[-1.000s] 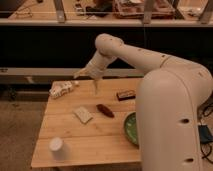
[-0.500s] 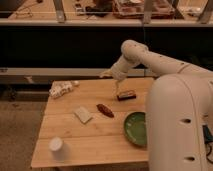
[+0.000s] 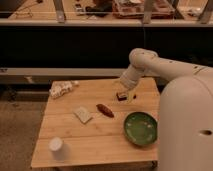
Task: Move the arm in a circular motion
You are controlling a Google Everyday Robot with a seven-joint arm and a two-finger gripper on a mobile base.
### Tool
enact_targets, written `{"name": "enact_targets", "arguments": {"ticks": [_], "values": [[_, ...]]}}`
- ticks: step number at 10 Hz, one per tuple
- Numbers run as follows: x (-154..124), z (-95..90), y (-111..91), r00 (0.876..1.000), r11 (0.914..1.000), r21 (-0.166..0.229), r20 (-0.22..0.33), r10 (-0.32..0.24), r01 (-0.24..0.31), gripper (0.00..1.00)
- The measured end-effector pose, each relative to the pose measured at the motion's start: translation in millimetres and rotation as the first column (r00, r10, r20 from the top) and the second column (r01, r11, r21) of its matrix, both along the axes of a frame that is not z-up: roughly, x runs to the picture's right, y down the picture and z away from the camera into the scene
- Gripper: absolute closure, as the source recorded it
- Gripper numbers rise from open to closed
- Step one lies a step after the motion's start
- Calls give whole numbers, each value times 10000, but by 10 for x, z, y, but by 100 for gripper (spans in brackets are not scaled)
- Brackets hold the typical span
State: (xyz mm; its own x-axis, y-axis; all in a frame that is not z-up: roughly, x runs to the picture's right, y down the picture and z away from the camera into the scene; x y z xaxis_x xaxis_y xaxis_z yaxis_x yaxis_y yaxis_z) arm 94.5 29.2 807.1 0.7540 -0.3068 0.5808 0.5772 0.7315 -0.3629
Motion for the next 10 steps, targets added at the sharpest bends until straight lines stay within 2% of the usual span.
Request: {"name": "enact_targets", "arguments": {"ticks": [1, 3, 4, 6, 7, 8, 9, 10], "values": [[26, -152, 202, 9991, 9992, -229, -271, -323, 317, 20], [133, -406, 480, 9929, 9958, -473, -859, -823, 784, 20], [178, -603, 594, 9804, 9896, -458, -1368, -1416, 1365, 20], [78, -851, 680, 9606, 9755, -337, -1702, -2199, 2174, 20], [-124, -1047, 739, 9457, 9597, -273, -1647, -2801, 2795, 20], [-368, -1172, 784, 9376, 9467, -221, -1328, -3213, 3213, 20], [-621, -1269, 818, 9335, 9376, -161, -898, -3473, 3473, 20], [-942, -1376, 853, 9283, 9286, -52, -241, -3711, 3711, 20]]}}
